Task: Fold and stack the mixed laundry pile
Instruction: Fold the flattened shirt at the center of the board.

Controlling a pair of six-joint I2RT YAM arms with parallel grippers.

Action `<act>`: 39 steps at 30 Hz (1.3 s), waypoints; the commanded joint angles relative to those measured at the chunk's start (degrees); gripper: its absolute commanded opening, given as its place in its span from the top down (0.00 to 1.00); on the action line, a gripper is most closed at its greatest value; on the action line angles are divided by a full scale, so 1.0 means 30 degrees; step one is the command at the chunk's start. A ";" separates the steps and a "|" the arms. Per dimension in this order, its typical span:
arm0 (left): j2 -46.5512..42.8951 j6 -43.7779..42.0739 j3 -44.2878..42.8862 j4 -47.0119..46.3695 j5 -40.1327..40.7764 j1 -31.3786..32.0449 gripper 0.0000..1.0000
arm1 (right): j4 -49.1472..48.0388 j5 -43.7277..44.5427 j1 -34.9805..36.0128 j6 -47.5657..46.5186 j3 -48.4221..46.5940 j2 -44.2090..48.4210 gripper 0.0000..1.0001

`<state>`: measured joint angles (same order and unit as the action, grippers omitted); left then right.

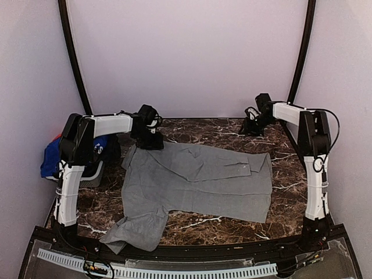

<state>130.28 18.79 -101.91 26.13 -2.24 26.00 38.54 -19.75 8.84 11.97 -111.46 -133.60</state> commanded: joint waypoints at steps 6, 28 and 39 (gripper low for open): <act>-0.4482 -0.0898 0.0666 0.1676 0.0170 0.0324 0.36 | -0.1213 0.0041 0.0804 0.0083 0.7587 0.8830 0.58; -0.7455 0.0498 0.9509 0.0654 0.0425 0.3458 0.37 | 0.2359 0.8129 0.3624 -0.1405 0.8321 0.4190 0.71; -0.5376 0.0776 0.8270 0.1095 0.0263 0.3408 0.37 | 0.4872 0.9495 0.3727 -0.2768 0.0933 -0.1046 0.72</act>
<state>111.61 20.40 -74.26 27.97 -1.06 36.18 49.56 5.85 19.92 5.98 -103.57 -129.64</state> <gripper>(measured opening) 0.632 0.278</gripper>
